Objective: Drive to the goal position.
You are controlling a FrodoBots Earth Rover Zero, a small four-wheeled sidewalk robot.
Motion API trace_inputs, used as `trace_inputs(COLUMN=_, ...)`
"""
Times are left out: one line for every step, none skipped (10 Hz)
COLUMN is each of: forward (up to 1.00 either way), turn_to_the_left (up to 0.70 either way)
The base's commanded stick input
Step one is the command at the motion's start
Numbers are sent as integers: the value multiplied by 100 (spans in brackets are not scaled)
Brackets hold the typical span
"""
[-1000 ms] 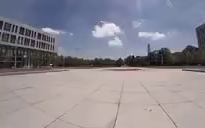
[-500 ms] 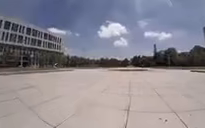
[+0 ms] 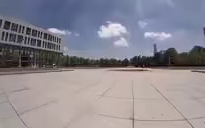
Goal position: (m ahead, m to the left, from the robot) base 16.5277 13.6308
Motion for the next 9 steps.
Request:
trace_inputs(forward=50, turn_to_the_left=0)
trace_inputs(forward=50, turn_to_the_left=0)
trace_inputs(forward=50, turn_to_the_left=0)
trace_inputs(forward=50, turn_to_the_left=0)
trace_inputs(forward=50, turn_to_the_left=0)
trace_inputs(forward=50, turn_to_the_left=0)
trace_inputs(forward=50, turn_to_the_left=0)
trace_inputs(forward=50, turn_to_the_left=0)
trace_inputs(forward=50, turn_to_the_left=0)
